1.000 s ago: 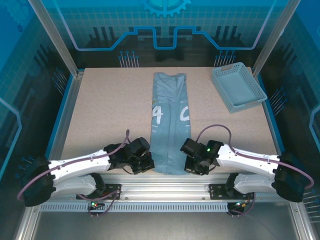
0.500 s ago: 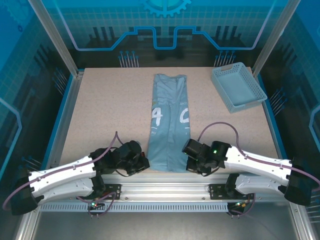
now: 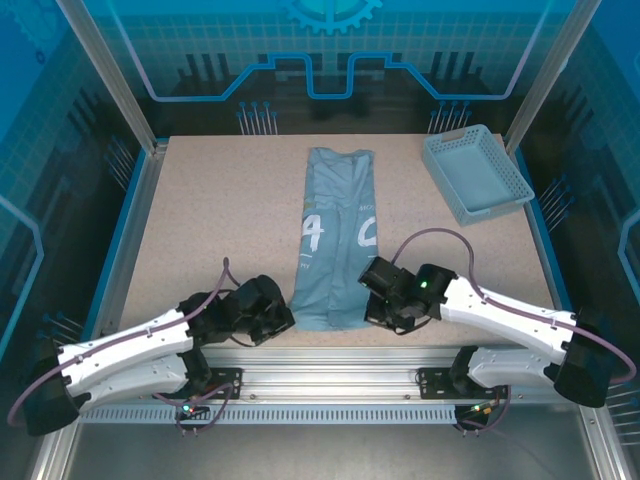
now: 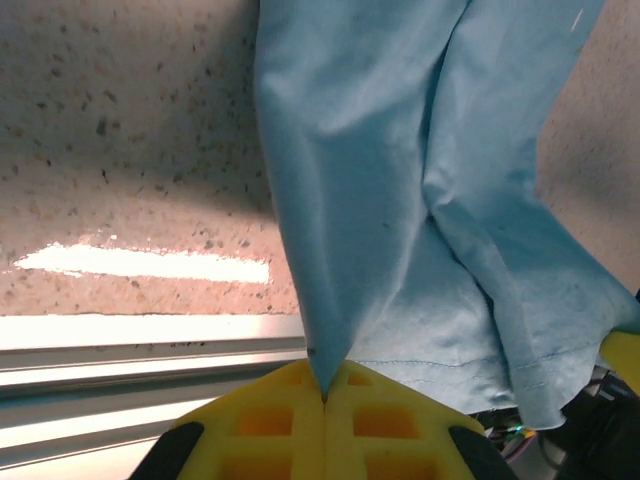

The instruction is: Fold and stack the t-shirts

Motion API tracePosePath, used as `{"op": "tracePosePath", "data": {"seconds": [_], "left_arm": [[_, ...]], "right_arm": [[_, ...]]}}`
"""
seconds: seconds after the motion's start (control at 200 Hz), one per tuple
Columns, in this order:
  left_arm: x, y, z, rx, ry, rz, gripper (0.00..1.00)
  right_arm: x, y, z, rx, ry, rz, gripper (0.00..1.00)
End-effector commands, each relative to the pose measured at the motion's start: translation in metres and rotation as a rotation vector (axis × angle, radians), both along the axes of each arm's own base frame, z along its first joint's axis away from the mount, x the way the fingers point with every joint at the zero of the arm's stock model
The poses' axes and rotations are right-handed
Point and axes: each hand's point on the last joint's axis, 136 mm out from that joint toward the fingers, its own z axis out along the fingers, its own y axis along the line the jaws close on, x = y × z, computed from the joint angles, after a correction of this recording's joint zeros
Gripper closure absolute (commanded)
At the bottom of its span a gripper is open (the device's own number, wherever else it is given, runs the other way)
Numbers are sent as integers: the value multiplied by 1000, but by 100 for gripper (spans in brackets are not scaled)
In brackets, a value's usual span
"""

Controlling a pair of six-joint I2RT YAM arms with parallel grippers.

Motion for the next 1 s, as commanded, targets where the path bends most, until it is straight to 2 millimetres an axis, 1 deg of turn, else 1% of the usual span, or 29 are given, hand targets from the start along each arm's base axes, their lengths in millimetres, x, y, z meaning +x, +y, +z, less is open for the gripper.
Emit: {"op": "tracePosePath", "data": {"seconds": [0.0,0.155,0.285,0.42,0.505,0.575,0.69,0.73,0.81,0.91,0.995], "left_arm": [[19,-2,17,-10,-34,17,100],[46,-10,30,-26,-46,11,100],[76,-10,37,-26,-49,22,100],[113,-15,44,-57,-59,30,100],[142,-19,49,-68,-75,29,100],[167,-24,49,-71,-81,17,100],[209,-28,44,-62,-87,10,100],[223,-28,39,-60,-80,16,100],[248,-28,34,-66,-69,25,100],[274,-30,25,-77,-51,33,100],[293,-33,13,-72,-24,31,100]], "right_arm": [[18,-1,12,-2,-40,-9,100],[44,0,22,9,-64,-31,100],[72,0,30,18,-81,-57,100],[110,-1,40,19,-120,-73,100],[136,-2,42,14,-129,-85,100],[158,-4,44,13,-145,-98,100],[195,-10,43,21,-162,-135,100],[208,-11,42,28,-167,-144,100],[233,-11,36,37,-160,-157,100],[261,-9,30,55,-153,-161,100],[279,-8,15,71,-110,-171,100]]}}
